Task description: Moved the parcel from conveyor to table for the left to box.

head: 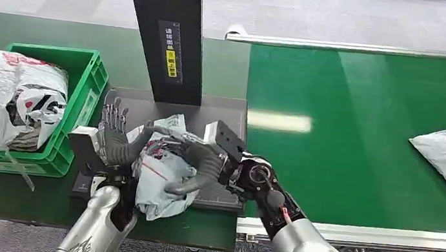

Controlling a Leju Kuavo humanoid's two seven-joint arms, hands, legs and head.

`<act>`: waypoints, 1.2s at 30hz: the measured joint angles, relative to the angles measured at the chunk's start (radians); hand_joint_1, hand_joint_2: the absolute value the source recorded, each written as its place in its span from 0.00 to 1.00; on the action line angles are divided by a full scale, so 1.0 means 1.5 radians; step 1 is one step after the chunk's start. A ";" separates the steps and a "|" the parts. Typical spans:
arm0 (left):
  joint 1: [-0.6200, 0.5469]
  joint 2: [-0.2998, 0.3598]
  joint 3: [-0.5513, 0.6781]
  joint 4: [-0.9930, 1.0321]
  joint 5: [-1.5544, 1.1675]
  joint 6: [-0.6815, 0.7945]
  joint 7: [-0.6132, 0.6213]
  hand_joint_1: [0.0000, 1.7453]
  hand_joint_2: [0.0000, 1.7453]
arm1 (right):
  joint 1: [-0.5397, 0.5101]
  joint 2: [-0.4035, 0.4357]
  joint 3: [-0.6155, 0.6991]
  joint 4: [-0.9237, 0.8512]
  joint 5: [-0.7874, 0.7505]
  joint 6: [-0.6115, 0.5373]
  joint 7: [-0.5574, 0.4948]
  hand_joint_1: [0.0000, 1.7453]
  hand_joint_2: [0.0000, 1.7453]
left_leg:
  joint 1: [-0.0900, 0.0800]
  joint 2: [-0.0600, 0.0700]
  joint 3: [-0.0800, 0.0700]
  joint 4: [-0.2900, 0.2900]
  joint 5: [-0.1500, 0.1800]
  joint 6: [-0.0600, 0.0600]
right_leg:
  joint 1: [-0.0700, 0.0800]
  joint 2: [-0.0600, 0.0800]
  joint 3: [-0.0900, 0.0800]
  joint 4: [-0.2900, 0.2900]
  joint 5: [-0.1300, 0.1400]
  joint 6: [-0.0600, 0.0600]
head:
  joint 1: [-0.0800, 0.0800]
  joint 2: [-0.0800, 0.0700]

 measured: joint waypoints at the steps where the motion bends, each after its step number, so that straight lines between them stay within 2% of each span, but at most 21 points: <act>1: 0.003 0.001 0.001 0.000 -0.002 0.000 0.000 0.00 1.00 | 0.003 -0.004 -0.007 -0.012 0.000 -0.019 0.003 0.00 1.00 | 0.000 0.000 0.000 0.000 0.000 0.000 | 0.000 0.000 0.000 0.000 0.000 0.000 | 0.000 0.000; 4: 0.013 0.003 0.003 -0.004 -0.008 0.000 -0.002 0.00 1.00 | 0.016 -0.013 -0.024 -0.052 0.003 -0.067 0.007 0.00 1.00 | 0.000 0.000 0.000 0.000 0.000 0.000 | 0.000 0.000 0.000 0.000 0.000 0.000 | 0.000 0.000; 16: 0.023 0.003 0.007 -0.012 -0.010 0.000 -0.004 0.00 1.00 | 0.035 -0.026 -0.041 -0.107 0.008 -0.084 0.013 0.00 1.00 | 0.000 0.000 0.000 0.000 0.000 0.000 | 0.000 0.000 0.000 0.000 0.000 0.000 | 0.000 0.000; 27: 0.024 0.007 -0.002 -0.005 -0.085 -0.010 0.031 0.00 1.00 | 0.044 -0.032 -0.051 -0.129 0.039 -0.170 0.027 0.00 1.00 | 0.000 0.000 0.000 0.000 0.000 0.000 | 0.000 0.000 0.000 0.000 0.000 0.000 | 0.000 0.000; 36: -0.009 0.028 -0.101 0.072 -0.416 -0.014 0.152 0.00 1.00 | 0.049 -0.035 -0.099 -0.143 0.020 -0.246 0.042 0.00 1.00 | 0.000 0.000 0.000 0.000 0.000 0.000 | 0.000 0.000 0.000 0.000 0.000 0.000 | 0.000 0.000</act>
